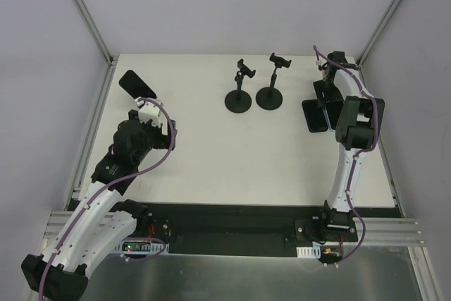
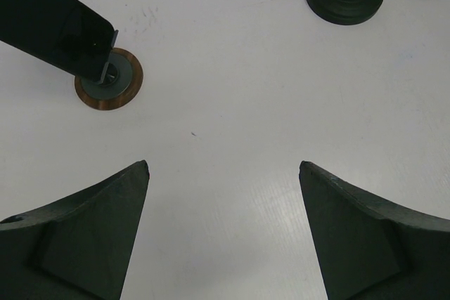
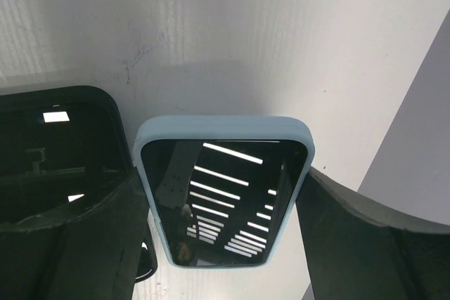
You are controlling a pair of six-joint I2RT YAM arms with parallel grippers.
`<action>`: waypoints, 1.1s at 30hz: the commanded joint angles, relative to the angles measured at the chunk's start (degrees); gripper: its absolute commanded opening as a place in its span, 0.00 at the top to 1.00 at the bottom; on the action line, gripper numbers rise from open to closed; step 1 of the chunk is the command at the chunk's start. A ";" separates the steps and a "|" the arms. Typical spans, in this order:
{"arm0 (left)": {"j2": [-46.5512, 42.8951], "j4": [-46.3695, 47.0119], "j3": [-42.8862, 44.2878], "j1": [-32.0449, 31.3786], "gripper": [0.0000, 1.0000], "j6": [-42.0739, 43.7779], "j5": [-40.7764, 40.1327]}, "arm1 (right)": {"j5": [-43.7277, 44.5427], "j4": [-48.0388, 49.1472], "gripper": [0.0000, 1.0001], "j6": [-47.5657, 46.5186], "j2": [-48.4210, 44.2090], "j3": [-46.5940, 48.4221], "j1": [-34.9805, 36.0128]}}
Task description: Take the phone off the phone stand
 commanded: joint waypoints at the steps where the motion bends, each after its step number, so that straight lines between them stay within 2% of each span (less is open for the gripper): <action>1: 0.32 0.70 -0.19 0.49 0.13 1.13 0.55 | -3.00 0.25 0.54 1.22 1.01 3.14 -0.05; 4: 0.41 0.61 -0.10 0.49 0.13 1.13 0.99 | -3.53 1.04 0.45 1.22 1.36 3.14 -0.32; 11: 0.76 0.61 -0.19 0.49 0.13 1.13 1.17 | -4.50 1.48 0.34 1.39 2.33 4.72 -0.58; 13: 0.85 0.61 -0.19 0.49 0.13 1.13 1.35 | -5.02 1.57 0.25 1.30 2.24 4.72 -0.58; 22: 0.85 0.69 -0.10 0.49 0.13 1.22 2.14 | -4.50 1.66 0.02 1.66 1.63 3.93 -0.67; 27: 0.68 0.61 -0.19 0.49 0.13 1.05 2.14 | -4.15 1.66 0.00 2.53 -1.44 2.97 -0.58; 33: 0.33 0.61 -0.19 0.49 0.13 0.52 2.05 | -2.83 3.06 0.04 5.43 -11.01 -0.01 -0.32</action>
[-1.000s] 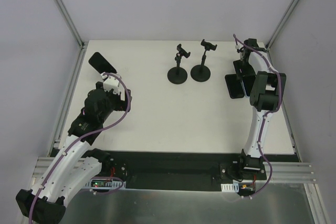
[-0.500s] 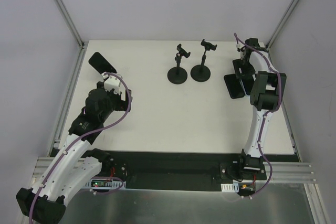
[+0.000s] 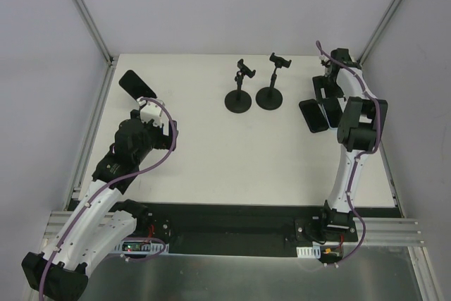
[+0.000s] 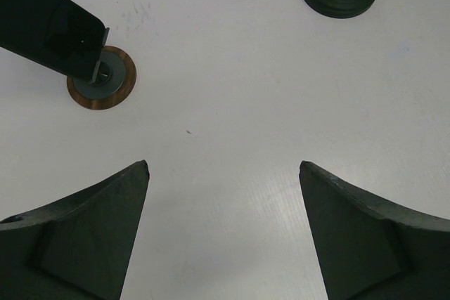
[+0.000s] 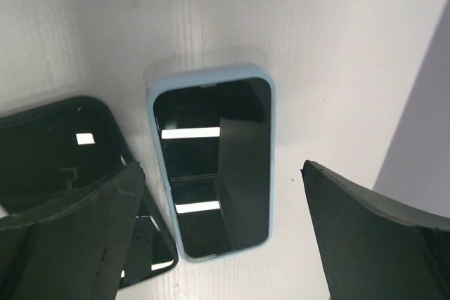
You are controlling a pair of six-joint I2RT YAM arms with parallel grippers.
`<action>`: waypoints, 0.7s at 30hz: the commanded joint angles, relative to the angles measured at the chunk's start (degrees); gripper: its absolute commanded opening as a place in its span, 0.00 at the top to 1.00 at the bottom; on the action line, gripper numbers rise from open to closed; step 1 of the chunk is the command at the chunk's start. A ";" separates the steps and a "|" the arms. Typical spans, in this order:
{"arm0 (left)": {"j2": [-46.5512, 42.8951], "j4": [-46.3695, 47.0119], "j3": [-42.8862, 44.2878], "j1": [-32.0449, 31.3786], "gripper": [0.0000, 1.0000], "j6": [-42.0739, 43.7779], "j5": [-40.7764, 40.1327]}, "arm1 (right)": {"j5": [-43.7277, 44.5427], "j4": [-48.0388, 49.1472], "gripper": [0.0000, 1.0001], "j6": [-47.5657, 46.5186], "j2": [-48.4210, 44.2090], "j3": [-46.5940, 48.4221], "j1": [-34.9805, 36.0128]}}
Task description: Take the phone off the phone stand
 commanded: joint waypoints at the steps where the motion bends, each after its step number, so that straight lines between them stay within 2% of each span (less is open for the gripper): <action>1: -0.64 0.61 -0.19 0.49 0.13 0.06 0.89 | 1.00 1.77 0.04 3.49 -14.10 -3.05 0.36; 6: -1.60 0.69 -0.45 0.49 0.13 -0.47 0.63 | -4.79 4.50 0.04 6.74 -21.85 -9.91 1.41; 10: -2.31 0.61 -0.71 0.49 0.13 -0.56 0.19 | -16.55 6.52 0.04 10.78 -25.11 -15.72 3.78; 16: -3.01 0.61 -1.06 0.49 0.13 -0.64 -0.60 | -27.02 11.61 0.04 21.49 -23.19 -22.05 8.27; 21: -3.54 0.61 -1.24 0.49 0.13 -0.64 -0.95 | -30.90 16.45 0.04 24.85 -20.64 -25.48 11.34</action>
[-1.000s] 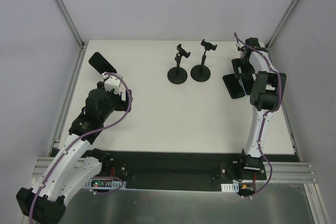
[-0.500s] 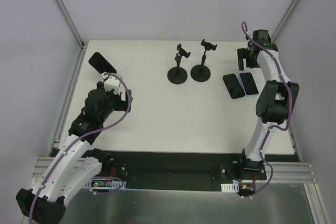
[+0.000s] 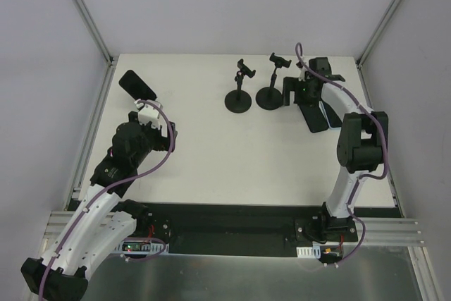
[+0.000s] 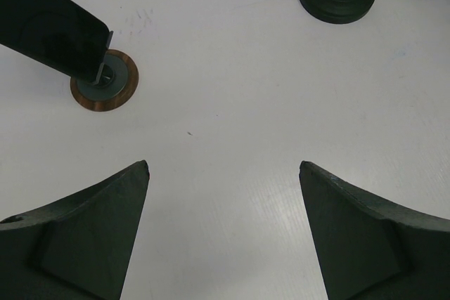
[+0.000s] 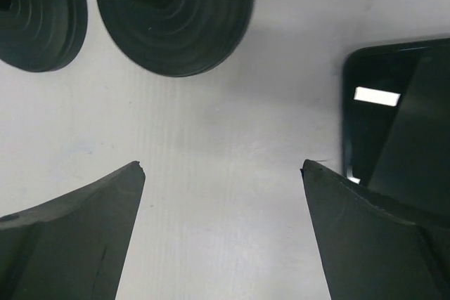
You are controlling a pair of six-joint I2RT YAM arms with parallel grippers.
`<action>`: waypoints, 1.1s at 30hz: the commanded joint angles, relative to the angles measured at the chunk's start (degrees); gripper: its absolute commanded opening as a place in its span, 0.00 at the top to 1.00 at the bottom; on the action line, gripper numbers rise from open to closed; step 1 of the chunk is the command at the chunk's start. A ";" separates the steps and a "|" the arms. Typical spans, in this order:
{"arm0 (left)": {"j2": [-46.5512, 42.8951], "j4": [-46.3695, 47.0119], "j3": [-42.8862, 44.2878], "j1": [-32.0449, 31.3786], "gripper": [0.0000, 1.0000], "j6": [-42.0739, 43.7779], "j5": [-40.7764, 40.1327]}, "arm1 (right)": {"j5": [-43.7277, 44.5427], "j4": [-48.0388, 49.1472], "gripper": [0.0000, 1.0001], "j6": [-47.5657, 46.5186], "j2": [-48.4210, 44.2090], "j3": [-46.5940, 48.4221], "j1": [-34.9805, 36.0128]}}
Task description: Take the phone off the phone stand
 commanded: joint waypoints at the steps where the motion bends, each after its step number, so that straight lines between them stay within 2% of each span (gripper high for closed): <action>1: -1.13 0.69 -0.30 0.49 0.13 -0.49 -0.78 | -7.34 5.94 0.04 5.96 2.55 -1.57 2.03; 9: -1.22 0.70 -0.30 0.49 0.13 -0.58 -0.69 | -2.35 8.32 0.04 10.09 6.43 -2.63 1.78; 20: -1.13 0.69 -0.39 0.49 0.13 -0.58 -0.69 | 1.00 11.48 0.04 19.14 7.22 -7.11 -3.58; 28: -0.70 0.69 -0.39 0.49 0.13 -0.58 -0.60 | 2.49 13.77 0.04 21.08 4.50 -9.57 -5.08; 33: -0.34 0.69 -0.39 0.49 0.13 -0.58 -0.95 | -0.92 15.52 0.04 21.52 -0.84 -11.50 -4.99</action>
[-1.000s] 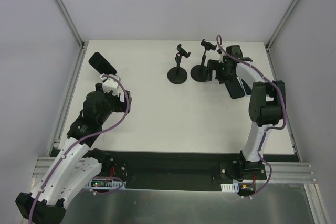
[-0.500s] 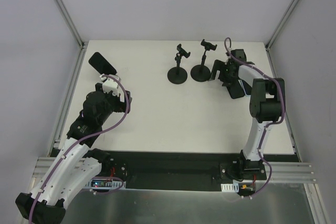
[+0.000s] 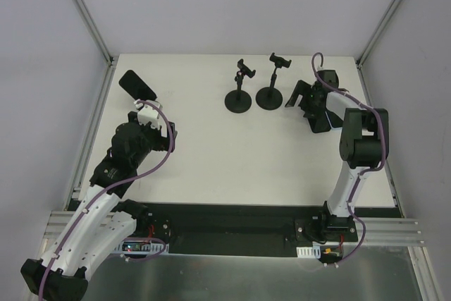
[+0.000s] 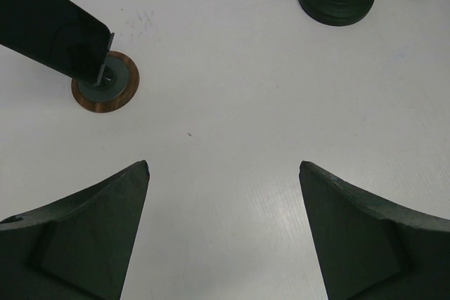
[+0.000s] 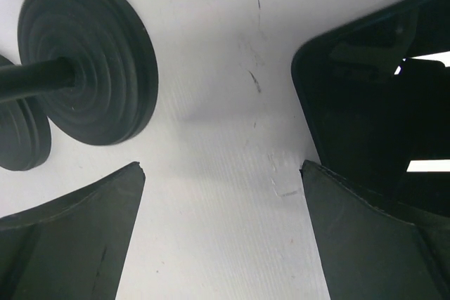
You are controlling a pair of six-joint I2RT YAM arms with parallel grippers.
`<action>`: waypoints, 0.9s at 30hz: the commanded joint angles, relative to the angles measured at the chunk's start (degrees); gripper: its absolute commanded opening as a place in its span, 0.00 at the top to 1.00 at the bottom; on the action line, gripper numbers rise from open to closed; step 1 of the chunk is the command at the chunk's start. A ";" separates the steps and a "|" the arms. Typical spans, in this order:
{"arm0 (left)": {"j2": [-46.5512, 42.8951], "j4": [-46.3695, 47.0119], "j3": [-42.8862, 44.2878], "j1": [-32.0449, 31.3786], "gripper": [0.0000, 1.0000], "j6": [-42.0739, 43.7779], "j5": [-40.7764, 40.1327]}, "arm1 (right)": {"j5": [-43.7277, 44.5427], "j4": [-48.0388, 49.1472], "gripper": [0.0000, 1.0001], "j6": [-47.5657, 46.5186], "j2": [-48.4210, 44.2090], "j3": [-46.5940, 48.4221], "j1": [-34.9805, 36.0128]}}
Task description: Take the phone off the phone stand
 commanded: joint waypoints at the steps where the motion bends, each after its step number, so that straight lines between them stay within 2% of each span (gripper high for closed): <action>1: 0.44 0.80 -0.37 0.49 0.13 -0.58 -1.02 | -0.71 0.75 0.04 1.33 -7.13 -2.69 -0.75; 8: 2.20 2.38 -0.46 0.76 0.12 -0.58 -5.32 | -1.77 5.24 0.04 1.24 -23.03 -13.48 -0.75; 12: 5.01 4.14 1.12 3.74 0.10 -3.82 -7.88 | -1.95 9.62 0.04 2.64 -35.60 -22.00 -0.32; 18: 11.42 8.08 6.30 14.98 0.08 -8.83 -2.96 | -0.81 12.10 0.04 4.14 -49.84 -33.96 4.42; 23: 20.82 11.61 13.41 20.52 0.06 -12.17 1.17 | 1.12 14.29 0.04 0.99 -61.17 -40.22 7.33; 27: 28.56 14.77 17.12 27.45 0.06 -18.05 5.73 | 0.60 13.51 0.04 -1.39 -67.08 -43.04 7.60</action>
